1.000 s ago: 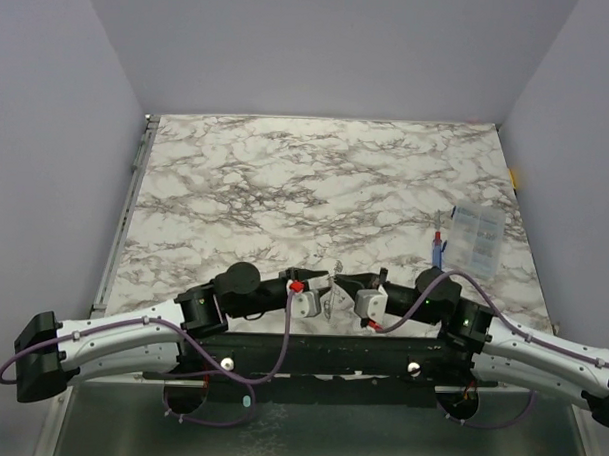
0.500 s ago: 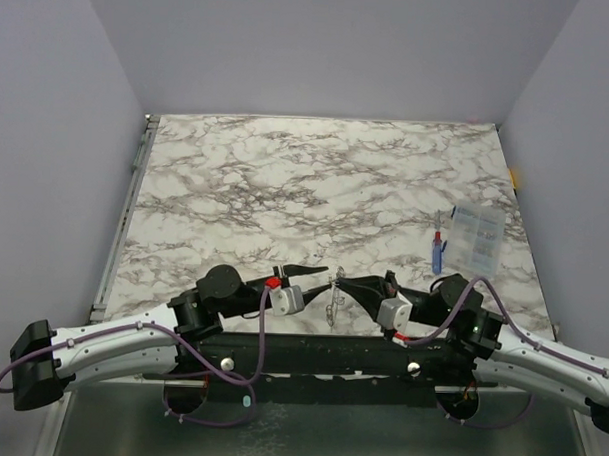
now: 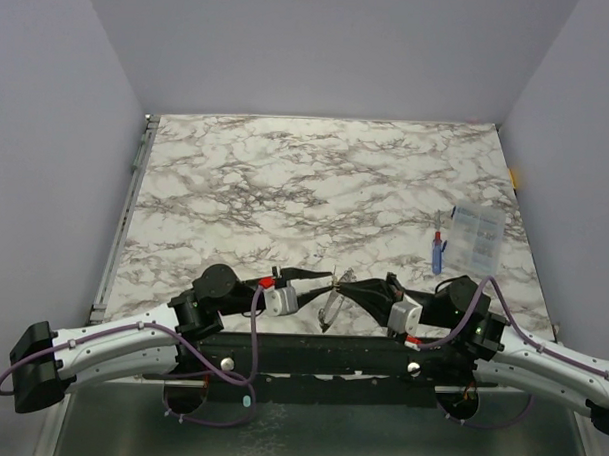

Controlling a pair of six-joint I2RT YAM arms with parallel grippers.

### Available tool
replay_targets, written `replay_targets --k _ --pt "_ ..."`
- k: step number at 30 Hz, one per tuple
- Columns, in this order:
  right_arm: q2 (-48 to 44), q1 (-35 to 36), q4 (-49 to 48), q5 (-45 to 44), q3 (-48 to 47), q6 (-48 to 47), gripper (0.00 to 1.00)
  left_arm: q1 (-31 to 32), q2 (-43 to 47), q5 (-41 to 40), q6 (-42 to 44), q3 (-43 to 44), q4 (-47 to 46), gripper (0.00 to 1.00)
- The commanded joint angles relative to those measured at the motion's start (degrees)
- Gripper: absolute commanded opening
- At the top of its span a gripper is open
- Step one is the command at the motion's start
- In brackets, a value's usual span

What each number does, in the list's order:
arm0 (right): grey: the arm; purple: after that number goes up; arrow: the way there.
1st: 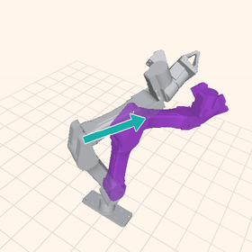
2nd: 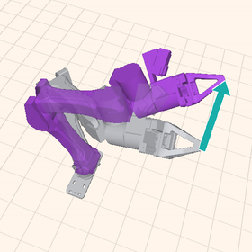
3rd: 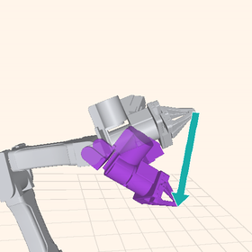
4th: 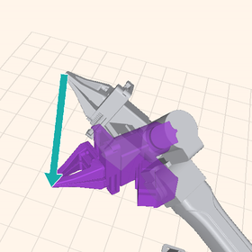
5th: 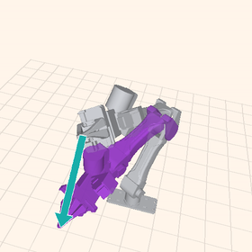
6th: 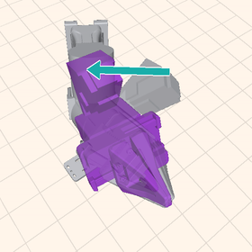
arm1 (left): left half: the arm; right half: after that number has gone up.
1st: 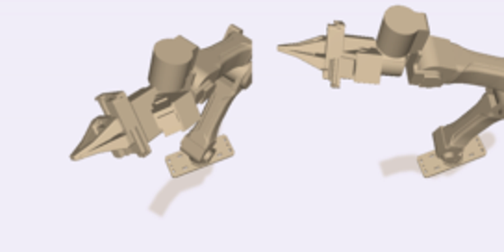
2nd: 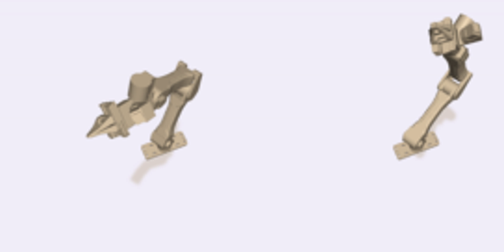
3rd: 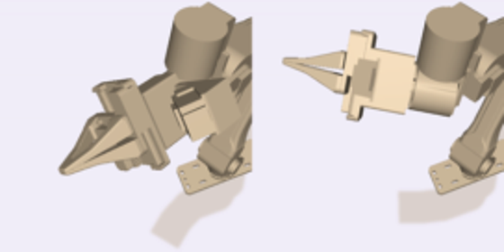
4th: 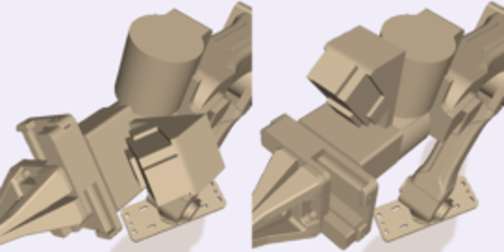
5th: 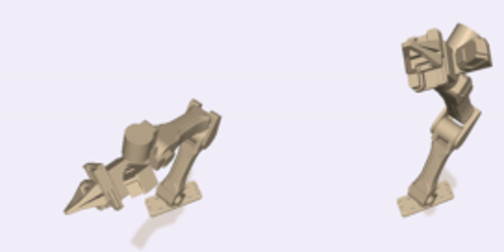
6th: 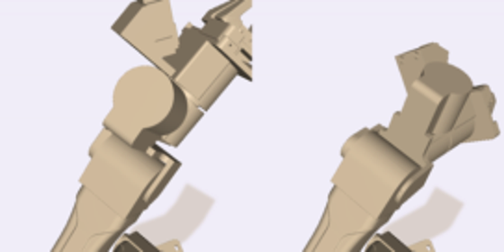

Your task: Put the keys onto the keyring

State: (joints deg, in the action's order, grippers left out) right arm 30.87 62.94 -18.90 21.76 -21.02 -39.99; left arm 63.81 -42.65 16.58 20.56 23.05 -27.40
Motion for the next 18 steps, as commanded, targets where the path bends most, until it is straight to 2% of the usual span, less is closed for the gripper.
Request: replay_targets --k 1,6,8,13,18 --pt "0.38 0.08 -3.57 2.72 0.03 1.23 0.01 -0.32 -0.06 5.53 -1.35 -0.96 -3.12 0.32" --pt "1.13 0.08 -4.17 3.86 -0.08 1.38 0.00 -0.34 -0.24 8.75 -1.60 -1.07 -3.58 0.32" --pt "1.47 0.08 -4.60 4.36 -0.03 1.38 0.01 -0.39 -0.39 9.07 -1.68 -1.15 -3.63 0.29" --pt "1.91 0.08 -5.29 5.18 0.01 1.74 0.01 -0.36 -0.93 9.42 -1.75 -1.08 -3.63 0.12" --pt "2.46 0.08 -5.17 5.61 0.18 2.43 0.01 -0.33 -0.87 9.06 -1.56 -1.07 -3.63 0.00"
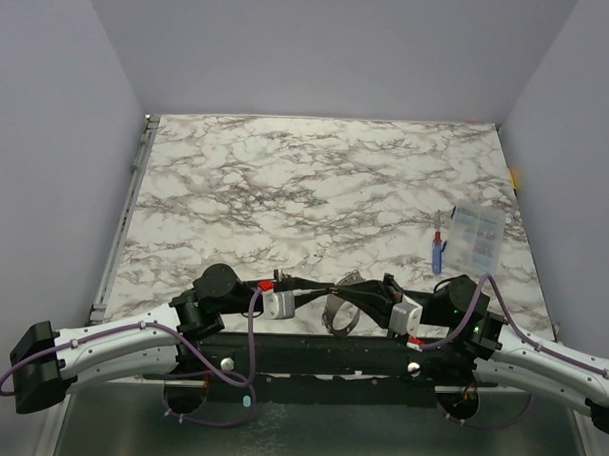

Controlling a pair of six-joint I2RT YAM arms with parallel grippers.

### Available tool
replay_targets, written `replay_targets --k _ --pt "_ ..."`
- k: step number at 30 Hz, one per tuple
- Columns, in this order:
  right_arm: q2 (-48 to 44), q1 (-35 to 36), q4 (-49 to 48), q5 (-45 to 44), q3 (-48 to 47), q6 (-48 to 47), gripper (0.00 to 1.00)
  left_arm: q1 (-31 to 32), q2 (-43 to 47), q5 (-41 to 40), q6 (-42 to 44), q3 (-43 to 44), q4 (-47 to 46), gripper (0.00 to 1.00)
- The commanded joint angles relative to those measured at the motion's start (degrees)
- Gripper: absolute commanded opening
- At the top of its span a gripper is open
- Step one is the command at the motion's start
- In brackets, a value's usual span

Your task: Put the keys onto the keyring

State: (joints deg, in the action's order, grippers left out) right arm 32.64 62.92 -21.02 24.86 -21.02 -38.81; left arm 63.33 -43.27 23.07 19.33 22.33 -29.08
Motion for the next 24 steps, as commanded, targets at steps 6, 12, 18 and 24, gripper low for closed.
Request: replay_targets --k 6,12,18,24 --pt "0.72 0.10 -1.72 1.11 0.25 0.99 0.01 0.08 0.24 -1.06 -0.31 -0.38 -1.60 0.00" --pt "-0.18 0.10 0.03 -1.92 0.36 -0.01 0.16 0.04 0.29 -5.06 0.60 0.77 1.57 0.00" --pt "-0.28 0.11 2.00 -4.02 -0.05 -1.18 0.28 -0.05 0.26 -7.92 1.20 1.08 2.71 0.00" --pt "-0.22 0.10 4.80 -6.55 -0.64 -2.24 0.36 -0.01 -0.93 -9.92 2.53 2.03 5.07 0.00"
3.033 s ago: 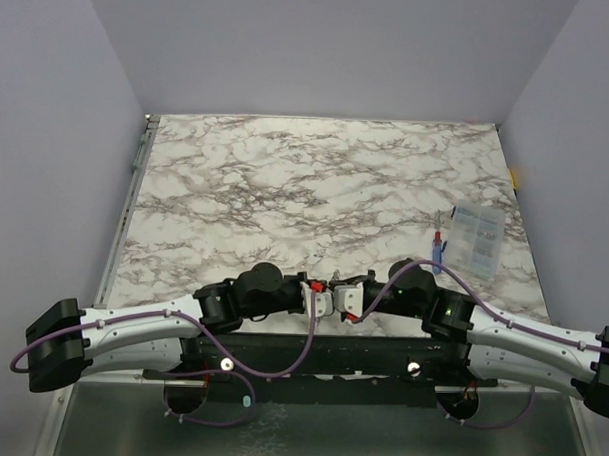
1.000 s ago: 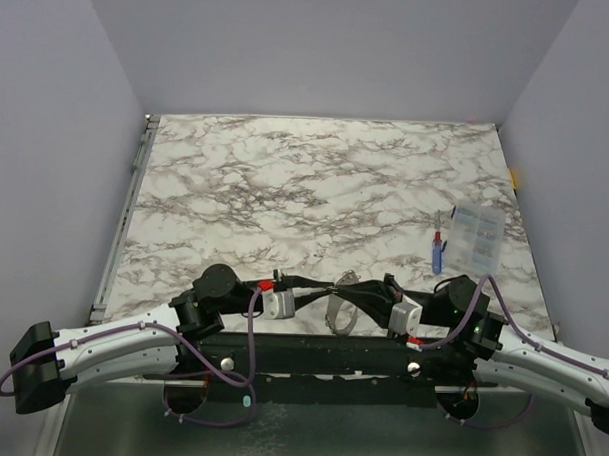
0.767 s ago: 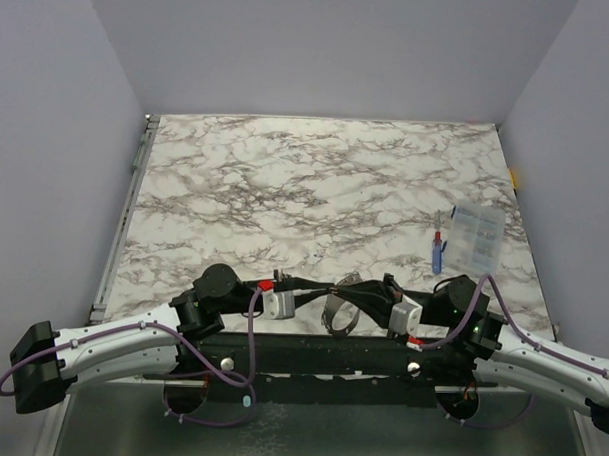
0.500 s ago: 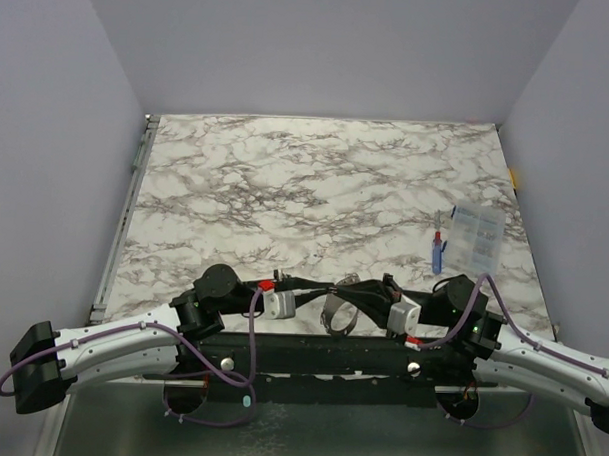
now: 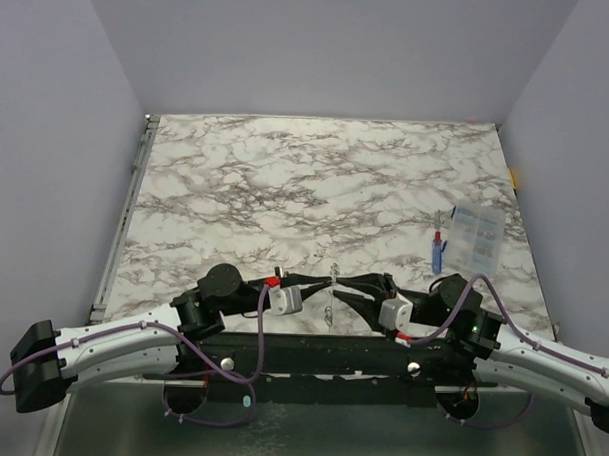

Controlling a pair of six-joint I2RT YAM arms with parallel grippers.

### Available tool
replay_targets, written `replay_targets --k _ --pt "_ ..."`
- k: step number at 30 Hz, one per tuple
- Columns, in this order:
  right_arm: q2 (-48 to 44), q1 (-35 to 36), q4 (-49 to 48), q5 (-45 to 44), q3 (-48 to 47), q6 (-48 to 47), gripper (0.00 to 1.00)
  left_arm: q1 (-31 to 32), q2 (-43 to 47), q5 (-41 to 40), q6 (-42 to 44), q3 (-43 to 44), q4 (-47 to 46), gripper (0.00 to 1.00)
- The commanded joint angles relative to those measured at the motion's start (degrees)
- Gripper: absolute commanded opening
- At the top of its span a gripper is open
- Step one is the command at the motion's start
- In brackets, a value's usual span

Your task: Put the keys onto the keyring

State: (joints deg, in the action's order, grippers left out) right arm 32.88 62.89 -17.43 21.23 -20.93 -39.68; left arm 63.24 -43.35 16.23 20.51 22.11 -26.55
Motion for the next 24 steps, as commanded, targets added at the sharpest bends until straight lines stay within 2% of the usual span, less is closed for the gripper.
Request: replay_targets --k 1,14,24 --pt "-0.35 0.12 1.59 -3.40 -0.85 -1.56 0.37 0.04 -1.04 -3.03 1.51 2.38 2.85 0.00" --pt "0.93 0.15 6.68 -9.98 -3.78 -4.67 0.41 0.04 -3.08 -4.15 3.56 3.46 6.08 0.00" --pt "6.09 0.12 15.46 -8.98 -8.84 -5.56 0.46 0.08 -4.02 -4.53 4.25 3.99 7.47 0.00"
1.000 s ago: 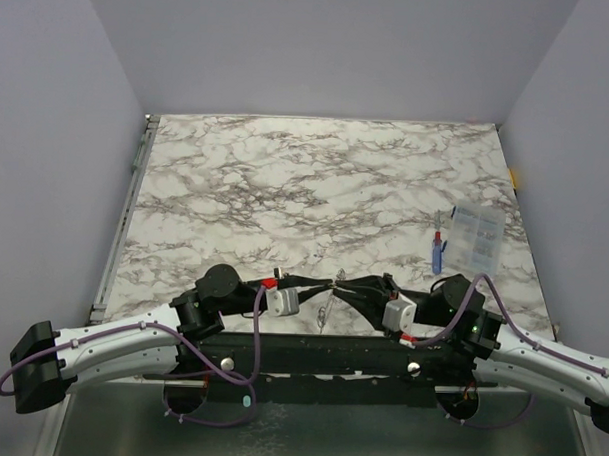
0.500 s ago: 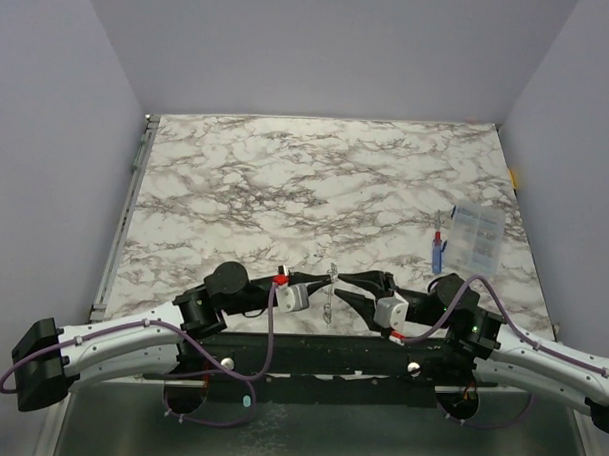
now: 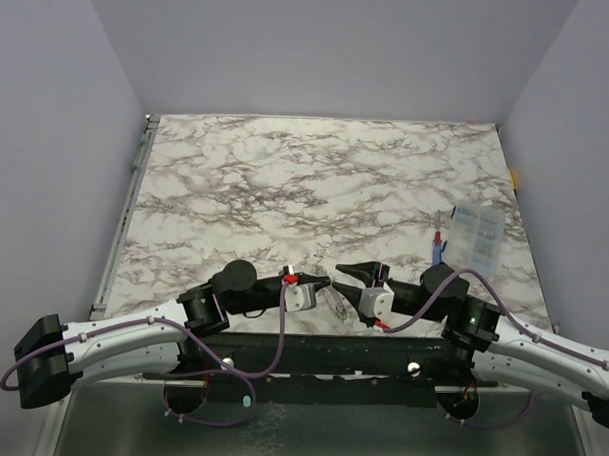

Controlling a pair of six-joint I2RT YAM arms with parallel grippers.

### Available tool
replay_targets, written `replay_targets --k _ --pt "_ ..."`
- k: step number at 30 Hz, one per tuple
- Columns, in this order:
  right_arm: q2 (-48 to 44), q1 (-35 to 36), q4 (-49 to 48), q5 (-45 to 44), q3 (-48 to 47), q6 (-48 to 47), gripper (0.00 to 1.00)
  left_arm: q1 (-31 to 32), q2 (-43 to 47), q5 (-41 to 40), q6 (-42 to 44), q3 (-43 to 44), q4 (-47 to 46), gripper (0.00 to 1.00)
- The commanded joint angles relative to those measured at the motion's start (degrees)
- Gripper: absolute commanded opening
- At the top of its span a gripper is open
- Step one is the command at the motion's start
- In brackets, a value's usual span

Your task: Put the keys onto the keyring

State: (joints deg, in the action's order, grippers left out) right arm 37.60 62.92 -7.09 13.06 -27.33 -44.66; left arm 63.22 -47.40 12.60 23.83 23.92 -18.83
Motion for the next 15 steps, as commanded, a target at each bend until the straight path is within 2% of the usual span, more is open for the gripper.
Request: replay_targets --k 1,15 --pt "1.63 0.10 5.77 -0.76 -2.72 -0.60 0.46 0.07 -0.04 -0.98 0.99 2.18 -0.04 0.00" --pt "1.00 0.10 7.63 -5.69 -3.34 -1.72 0.47 0.12 -0.64 -0.49 2.40 2.62 1.72 0.00"
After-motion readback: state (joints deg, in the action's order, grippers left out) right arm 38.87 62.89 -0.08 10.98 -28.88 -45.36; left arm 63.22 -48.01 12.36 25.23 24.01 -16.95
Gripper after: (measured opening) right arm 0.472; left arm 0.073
